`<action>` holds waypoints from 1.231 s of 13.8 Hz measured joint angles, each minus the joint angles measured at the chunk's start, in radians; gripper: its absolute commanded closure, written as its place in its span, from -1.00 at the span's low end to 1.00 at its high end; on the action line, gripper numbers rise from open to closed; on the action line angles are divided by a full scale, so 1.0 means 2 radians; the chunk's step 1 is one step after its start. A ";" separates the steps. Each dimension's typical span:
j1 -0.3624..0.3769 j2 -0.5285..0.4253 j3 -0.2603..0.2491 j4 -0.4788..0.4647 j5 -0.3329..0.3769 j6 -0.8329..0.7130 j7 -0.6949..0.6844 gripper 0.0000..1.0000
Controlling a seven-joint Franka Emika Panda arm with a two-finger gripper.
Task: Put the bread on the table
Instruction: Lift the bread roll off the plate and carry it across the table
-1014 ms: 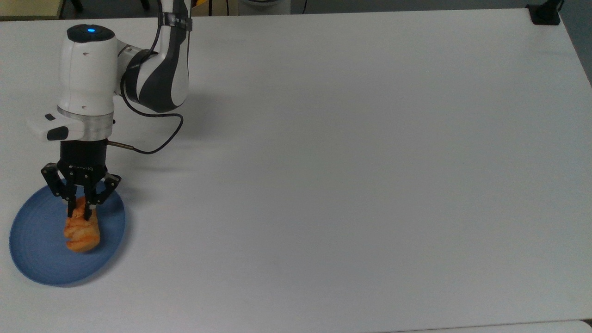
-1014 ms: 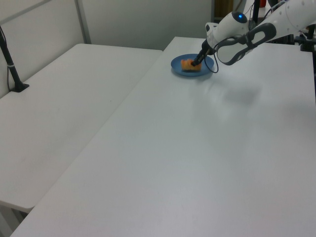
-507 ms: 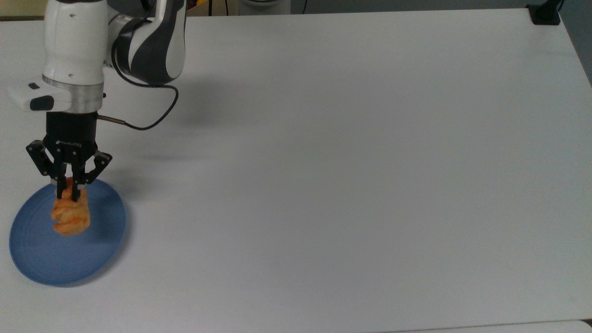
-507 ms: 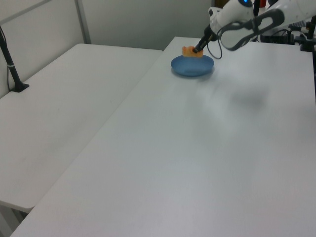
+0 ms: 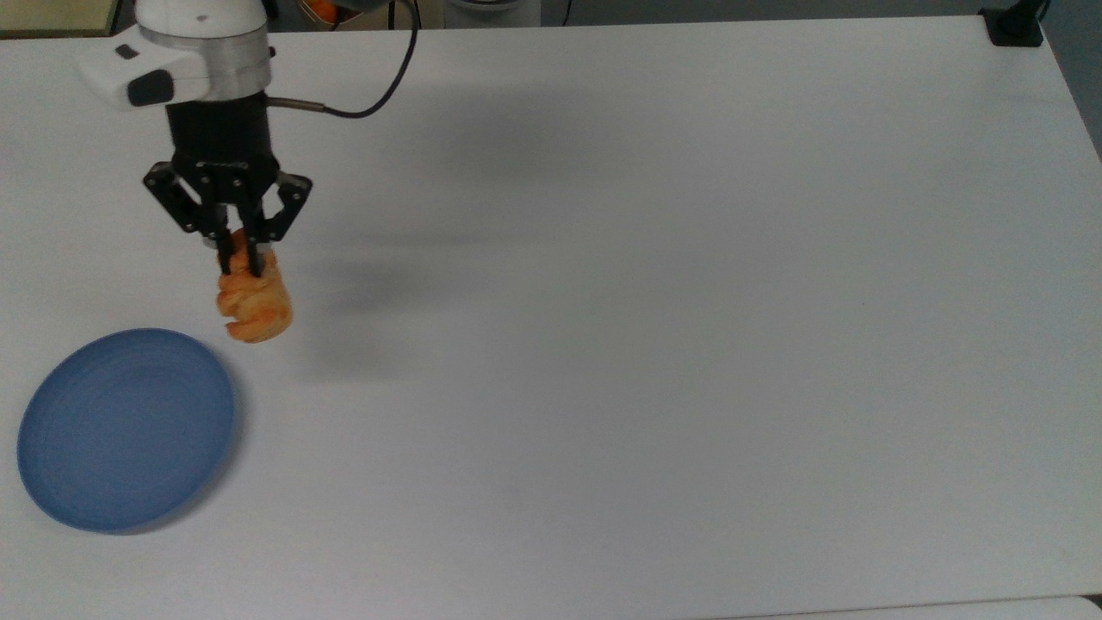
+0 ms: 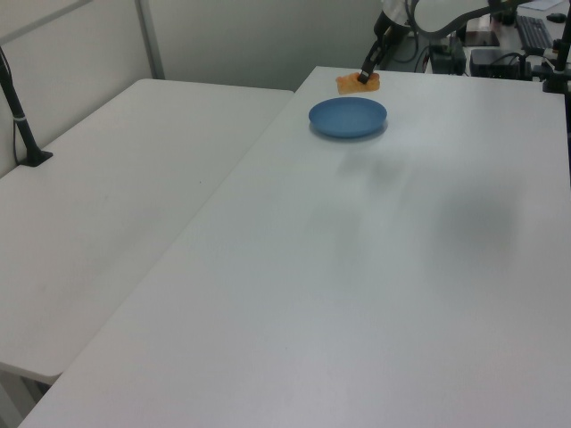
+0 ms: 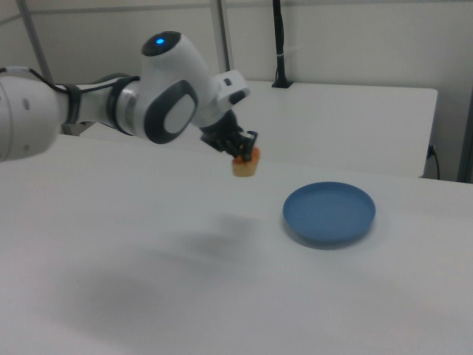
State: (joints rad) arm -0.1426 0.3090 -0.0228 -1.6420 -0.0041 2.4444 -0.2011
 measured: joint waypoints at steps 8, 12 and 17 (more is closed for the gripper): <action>0.135 -0.161 0.004 -0.188 0.000 -0.148 0.096 0.53; 0.182 -0.160 0.024 -0.230 0.000 -0.149 0.150 0.53; 0.245 -0.142 0.026 -0.270 0.000 -0.113 0.184 0.50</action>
State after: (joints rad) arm 0.3465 0.0253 0.0289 -2.1815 -0.0041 2.2192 0.1675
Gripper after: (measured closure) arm 0.749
